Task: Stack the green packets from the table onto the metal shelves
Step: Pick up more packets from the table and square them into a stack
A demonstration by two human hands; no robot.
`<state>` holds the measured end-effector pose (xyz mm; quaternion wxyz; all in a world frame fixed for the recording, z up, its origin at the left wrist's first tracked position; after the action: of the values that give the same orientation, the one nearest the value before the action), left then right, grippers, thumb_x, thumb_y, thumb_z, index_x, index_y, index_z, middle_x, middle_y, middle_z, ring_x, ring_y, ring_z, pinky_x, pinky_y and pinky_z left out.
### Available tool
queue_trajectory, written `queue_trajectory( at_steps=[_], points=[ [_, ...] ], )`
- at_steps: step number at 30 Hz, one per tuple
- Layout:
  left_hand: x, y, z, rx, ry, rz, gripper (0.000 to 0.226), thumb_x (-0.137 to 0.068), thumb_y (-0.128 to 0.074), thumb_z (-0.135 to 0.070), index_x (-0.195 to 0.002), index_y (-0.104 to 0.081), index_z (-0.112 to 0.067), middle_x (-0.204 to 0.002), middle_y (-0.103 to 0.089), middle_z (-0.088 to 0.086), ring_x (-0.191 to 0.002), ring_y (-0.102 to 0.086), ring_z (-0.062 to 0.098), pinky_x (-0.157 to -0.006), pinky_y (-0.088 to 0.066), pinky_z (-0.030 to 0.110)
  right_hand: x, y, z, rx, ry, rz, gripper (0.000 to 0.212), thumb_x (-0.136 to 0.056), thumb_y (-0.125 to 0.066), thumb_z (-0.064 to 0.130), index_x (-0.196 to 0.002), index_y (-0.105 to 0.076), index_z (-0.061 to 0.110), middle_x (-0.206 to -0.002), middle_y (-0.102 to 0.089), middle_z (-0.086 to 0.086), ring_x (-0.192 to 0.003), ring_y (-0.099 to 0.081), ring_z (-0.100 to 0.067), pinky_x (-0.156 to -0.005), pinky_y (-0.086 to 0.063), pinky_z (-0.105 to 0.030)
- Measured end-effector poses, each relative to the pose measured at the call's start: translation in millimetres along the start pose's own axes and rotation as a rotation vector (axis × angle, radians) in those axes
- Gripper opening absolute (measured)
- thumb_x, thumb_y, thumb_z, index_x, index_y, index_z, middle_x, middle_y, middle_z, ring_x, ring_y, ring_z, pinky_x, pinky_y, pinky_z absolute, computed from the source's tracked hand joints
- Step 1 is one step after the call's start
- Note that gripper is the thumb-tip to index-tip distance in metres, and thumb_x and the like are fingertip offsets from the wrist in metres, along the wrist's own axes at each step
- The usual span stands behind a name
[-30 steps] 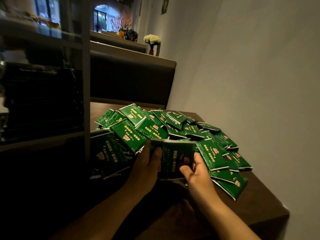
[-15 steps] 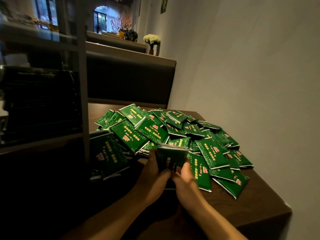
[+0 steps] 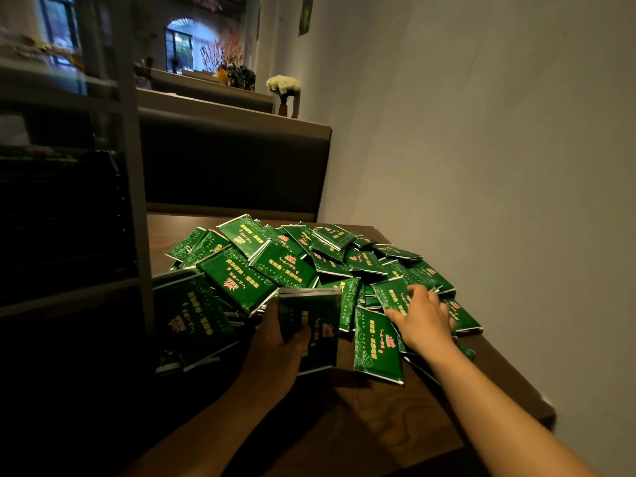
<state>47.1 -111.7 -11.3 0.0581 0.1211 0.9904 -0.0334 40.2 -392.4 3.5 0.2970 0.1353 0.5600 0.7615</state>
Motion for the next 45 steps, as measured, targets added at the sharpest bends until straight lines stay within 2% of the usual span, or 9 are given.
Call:
queue_trajectory(
  at_steps=[5, 11, 15, 20, 25, 28, 32, 38, 45],
  points=[
    [-1.9, 0.6, 1.5, -0.009, -0.014, 0.017, 0.037, -0.093, -0.057, -0.008, -0.111, -0.047, -0.038, -0.103, -0.065, -0.013, -0.089, -0.062, -0.009, -0.067, -0.046, 0.009, -8.4, 9.3, -5.8, -0.042, -0.051, -0.062, 0.083, -0.085, -0.070, 0.041, -0.150, -0.023, 0.017, -0.142, -0.048, -0.010, -0.130, -0.043, -0.035, -0.106, -0.033, -0.049],
    [-3.7, -2.7, 4.8, 0.097, -0.002, 0.063, 0.040, -0.091, -0.054, -0.001, -0.115, -0.050, -0.033, -0.106, -0.068, -0.003, -0.093, -0.068, 0.007, -0.070, -0.054, 0.022, -2.8, 28.5, -4.3, -0.448, -0.028, -0.156, 0.044, -0.099, -0.047, 0.027, -0.140, -0.039, 0.015, -0.126, -0.060, -0.011, -0.102, -0.061, -0.028, -0.084, -0.052, -0.045],
    [-3.9, -5.4, 4.1, 0.196, -0.022, 0.094, 0.038, -0.084, -0.059, -0.008, -0.116, -0.052, -0.028, -0.104, -0.071, 0.000, -0.100, -0.067, 0.018, -0.086, -0.054, 0.042, 28.0, 32.7, 24.6, -0.760, 0.079, -0.105, 0.044, -0.097, -0.053, 0.025, -0.139, -0.042, 0.017, -0.123, -0.061, -0.006, -0.103, -0.063, -0.024, -0.085, -0.056, -0.049],
    [-2.8, -3.4, -0.3, 0.212, -0.082, 0.079, 0.041, -0.078, -0.060, -0.015, -0.115, -0.054, -0.032, -0.110, -0.070, -0.007, -0.108, -0.064, 0.016, -0.093, -0.048, 0.044, 75.3, 11.0, 73.5, -1.027, 0.167, 0.143, 0.012, -0.096, -0.053, 0.008, -0.105, -0.055, 0.016, -0.099, -0.066, -0.004, -0.083, -0.068, -0.004, -0.060, -0.054, -0.017],
    [-1.5, 5.1, -10.2, 0.003, -0.173, -0.018, 0.033, -0.087, -0.057, -0.016, -0.109, -0.048, -0.040, -0.111, -0.061, -0.012, -0.109, -0.055, 0.004, -0.088, -0.043, 0.023, 98.8, -34.5, 99.8, -1.229, 0.096, 0.343, 0.047, -0.091, -0.049, 0.018, -0.137, -0.043, 0.009, -0.132, -0.056, -0.014, -0.120, -0.056, -0.023, -0.107, -0.043, -0.044],
    [-3.2, 13.2, -14.0, -0.183, -0.223, -0.107, 0.035, -0.089, -0.056, -0.017, -0.105, -0.038, -0.043, -0.115, -0.047, -0.005, -0.110, -0.046, 0.008, -0.092, -0.038, 0.024, 105.2, -49.8, 99.3, -1.374, 0.021, 0.371, 0.076, -0.070, -0.053, 0.031, -0.141, -0.042, 0.008, -0.136, -0.052, -0.012, -0.129, -0.047, -0.029, -0.112, -0.035, -0.050],
    [-4.9, 7.2, -8.0, -0.150, -0.180, -0.041, 0.036, -0.093, -0.054, -0.014, -0.106, -0.037, -0.042, -0.118, -0.055, -0.003, -0.112, -0.053, 0.011, -0.094, -0.044, 0.030, 110.5, -54.6, 108.0, -1.329, 0.118, 0.427, 0.037, -0.071, -0.050, 0.011, -0.107, -0.058, 0.012, -0.084, -0.070, -0.003, -0.086, -0.065, -0.022, -0.074, -0.052, -0.032],
    [-2.3, 1.7, -8.5, -0.014, -0.152, 0.003, 0.060, -0.089, -0.050, 0.009, -0.122, -0.024, -0.034, -0.109, -0.058, -0.011, -0.095, -0.061, -0.008, -0.075, -0.048, 0.009, 111.2, -48.7, 117.6, -1.128, 0.243, 0.301, 0.037, -0.071, -0.060, 0.015, -0.107, -0.066, 0.014, -0.108, -0.070, -0.014, -0.102, -0.067, -0.026, -0.090, -0.053, -0.041],
    [-1.8, -1.9, 0.1, -0.062, -0.028, 0.035, 0.043, -0.091, -0.046, 0.001, -0.104, -0.050, -0.041, -0.099, -0.063, -0.018, -0.094, -0.058, -0.007, -0.072, -0.040, 0.010, 112.0, -62.7, 111.9, -1.097, 0.220, 0.350, 0.042, -0.068, -0.058, 0.015, -0.110, -0.060, 0.021, -0.095, -0.073, -0.003, -0.093, -0.069, -0.023, -0.083, -0.056, -0.040]
  ],
)
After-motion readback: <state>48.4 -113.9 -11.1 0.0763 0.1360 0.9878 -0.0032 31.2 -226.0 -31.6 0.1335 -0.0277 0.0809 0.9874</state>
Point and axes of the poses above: each hand's wrist, its own x-axis away from the middle knuckle, its own y-axis out of the back of the hand, z = x × y, the point moved 10 cm from there along -x, towards the middle knuckle
